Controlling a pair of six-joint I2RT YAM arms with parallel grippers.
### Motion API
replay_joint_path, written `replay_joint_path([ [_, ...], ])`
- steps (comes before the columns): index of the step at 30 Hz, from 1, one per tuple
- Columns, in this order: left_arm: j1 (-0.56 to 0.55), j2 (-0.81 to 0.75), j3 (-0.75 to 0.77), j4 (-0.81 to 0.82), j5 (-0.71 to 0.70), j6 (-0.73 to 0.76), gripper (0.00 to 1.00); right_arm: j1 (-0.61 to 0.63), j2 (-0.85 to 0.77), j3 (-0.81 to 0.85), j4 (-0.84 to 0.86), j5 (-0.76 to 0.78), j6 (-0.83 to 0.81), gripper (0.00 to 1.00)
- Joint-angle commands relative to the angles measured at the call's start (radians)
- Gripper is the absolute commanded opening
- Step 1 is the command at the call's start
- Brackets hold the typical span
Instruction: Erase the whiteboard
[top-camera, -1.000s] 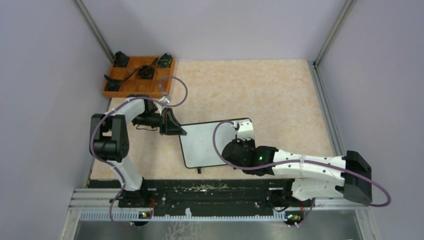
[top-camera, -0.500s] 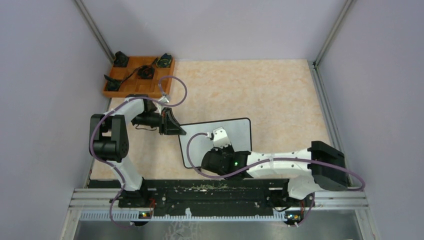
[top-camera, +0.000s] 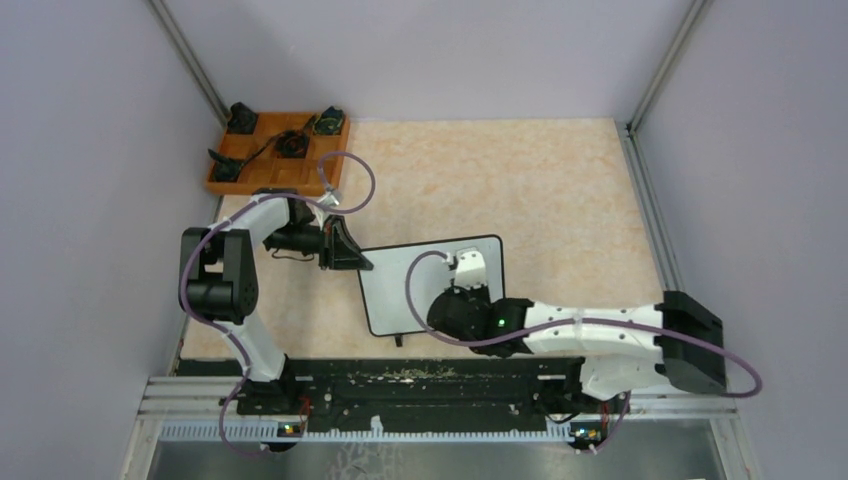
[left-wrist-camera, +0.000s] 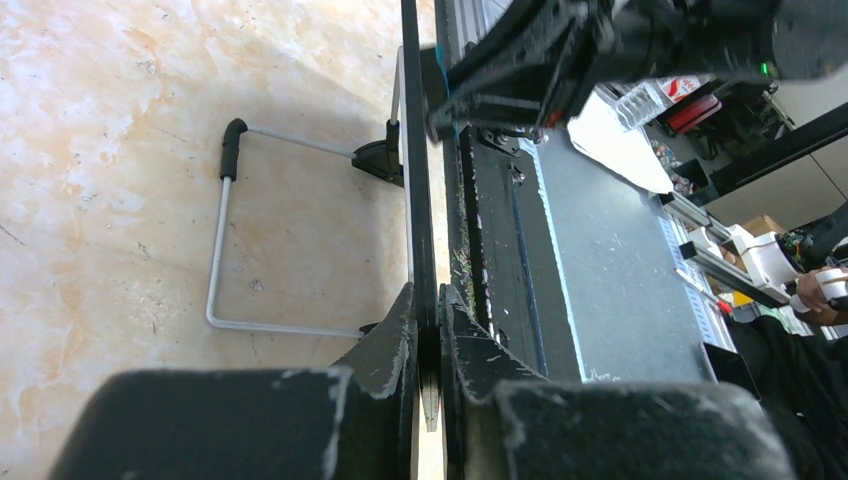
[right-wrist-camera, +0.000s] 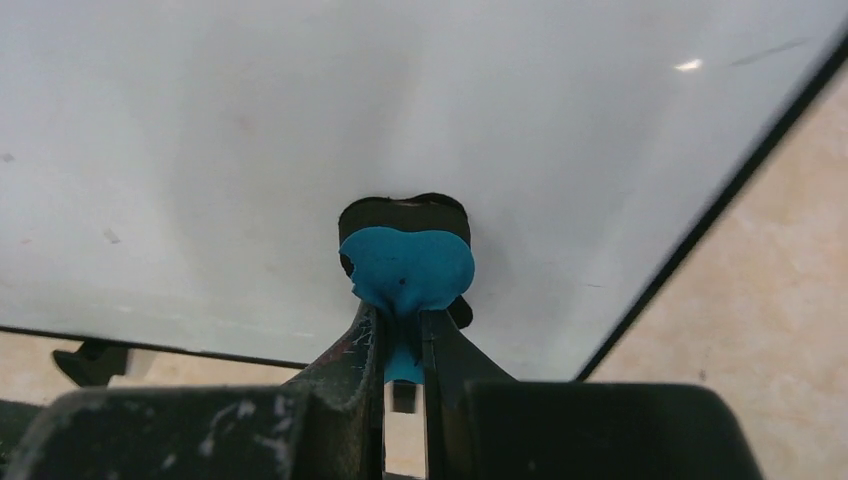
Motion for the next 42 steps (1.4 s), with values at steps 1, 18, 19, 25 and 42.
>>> replay_joint_path([
  [1, -0.013, 0.009, 0.002, 0.018, -0.072, 0.029, 0.00, -0.084, -0.172, -0.051, -0.121, 0.073, 0.038, 0.00],
  [18, -0.014, 0.013, 0.002, 0.019, -0.074, 0.027, 0.00, -0.130, -0.448, 0.165, -0.474, 0.155, 0.075, 0.00],
  [19, -0.013, 0.014, 0.002, 0.018, -0.073, 0.028, 0.00, -0.136, -0.448, 0.187, -0.500, 0.173, 0.078, 0.00],
  [25, -0.013, 0.020, 0.003, 0.019, -0.067, 0.033, 0.00, -0.307, -0.464, 0.292, -0.495, 0.133, -0.056, 0.00],
  [42, -0.013, 0.012, 0.015, 0.061, -0.071, -0.022, 0.00, -1.153, -0.064, 0.313, -0.051, -0.682, -0.405, 0.00],
])
